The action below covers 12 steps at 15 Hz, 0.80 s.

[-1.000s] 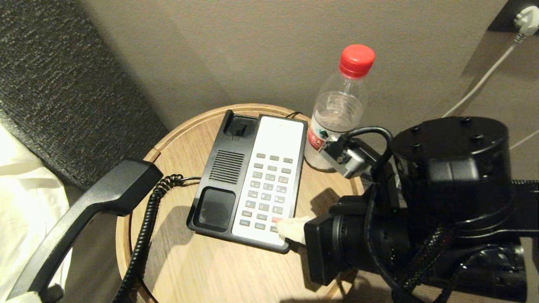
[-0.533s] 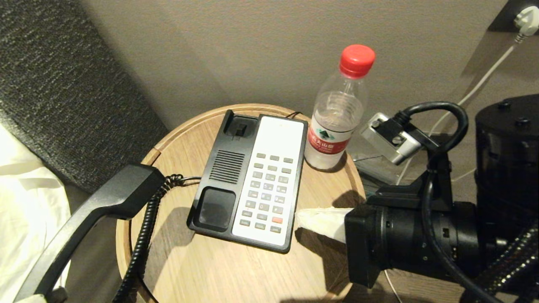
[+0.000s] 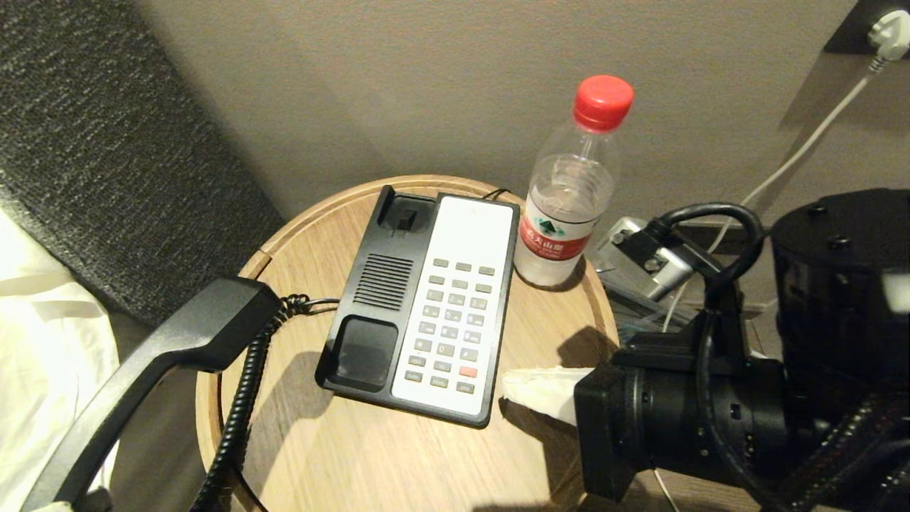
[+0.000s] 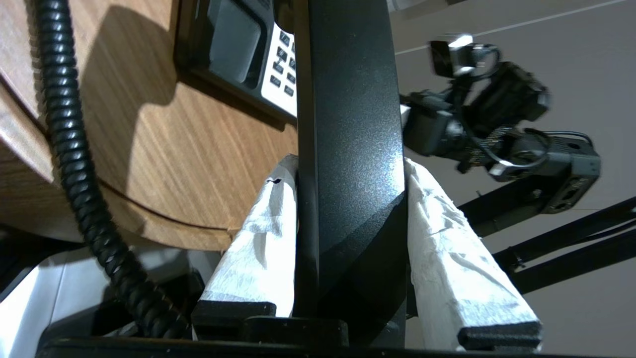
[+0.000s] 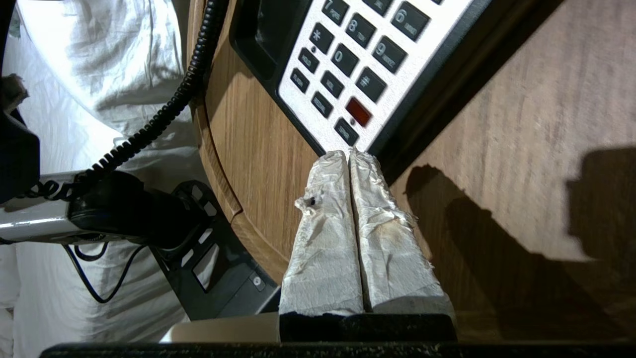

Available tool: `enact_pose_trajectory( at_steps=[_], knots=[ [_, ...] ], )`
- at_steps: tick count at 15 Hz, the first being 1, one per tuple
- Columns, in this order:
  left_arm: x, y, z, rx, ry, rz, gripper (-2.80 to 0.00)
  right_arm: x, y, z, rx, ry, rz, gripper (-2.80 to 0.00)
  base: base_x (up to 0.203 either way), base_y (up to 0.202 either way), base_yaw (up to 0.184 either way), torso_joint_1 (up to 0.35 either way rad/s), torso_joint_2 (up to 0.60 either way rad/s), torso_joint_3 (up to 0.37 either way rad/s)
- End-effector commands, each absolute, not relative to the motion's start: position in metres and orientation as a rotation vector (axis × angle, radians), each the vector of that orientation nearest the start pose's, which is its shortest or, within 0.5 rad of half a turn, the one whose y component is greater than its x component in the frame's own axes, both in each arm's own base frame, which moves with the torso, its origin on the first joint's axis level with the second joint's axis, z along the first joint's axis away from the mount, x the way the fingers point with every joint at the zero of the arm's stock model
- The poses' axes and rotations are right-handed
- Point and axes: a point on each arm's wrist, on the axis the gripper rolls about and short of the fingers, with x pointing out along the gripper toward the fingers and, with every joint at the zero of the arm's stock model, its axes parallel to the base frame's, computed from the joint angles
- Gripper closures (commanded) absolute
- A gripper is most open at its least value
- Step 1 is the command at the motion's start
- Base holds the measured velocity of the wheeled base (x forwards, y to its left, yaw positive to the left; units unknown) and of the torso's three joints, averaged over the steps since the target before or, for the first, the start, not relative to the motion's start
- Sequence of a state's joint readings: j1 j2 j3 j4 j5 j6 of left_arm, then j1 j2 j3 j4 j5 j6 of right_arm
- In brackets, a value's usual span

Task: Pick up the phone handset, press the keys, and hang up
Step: Dial the number

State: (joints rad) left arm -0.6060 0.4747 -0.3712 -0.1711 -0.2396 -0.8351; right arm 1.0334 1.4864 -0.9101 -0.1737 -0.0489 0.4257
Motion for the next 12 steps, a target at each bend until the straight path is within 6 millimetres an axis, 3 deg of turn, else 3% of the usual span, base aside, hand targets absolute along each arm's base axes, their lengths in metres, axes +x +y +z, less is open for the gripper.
enact_pose_trajectory(
  at_steps=[1, 12],
  knots=[
    [0.010, -0.014, 0.202, -0.800, 0.288, -0.826, 0.00, 0.138, 0.230, 0.221, 0.159, 0.574, 0.866, 0.00, 0.000, 0.000, 0.000, 0.000, 0.00, 0.000],
    [0.012, -0.015, 0.201, -0.787, 0.291, -0.823, 0.00, 0.152, 0.254, 0.213, 0.126, 0.589, 0.863, 0.00, 0.000, 0.000, 0.000, 0.000, 0.00, 0.000]
  ],
)
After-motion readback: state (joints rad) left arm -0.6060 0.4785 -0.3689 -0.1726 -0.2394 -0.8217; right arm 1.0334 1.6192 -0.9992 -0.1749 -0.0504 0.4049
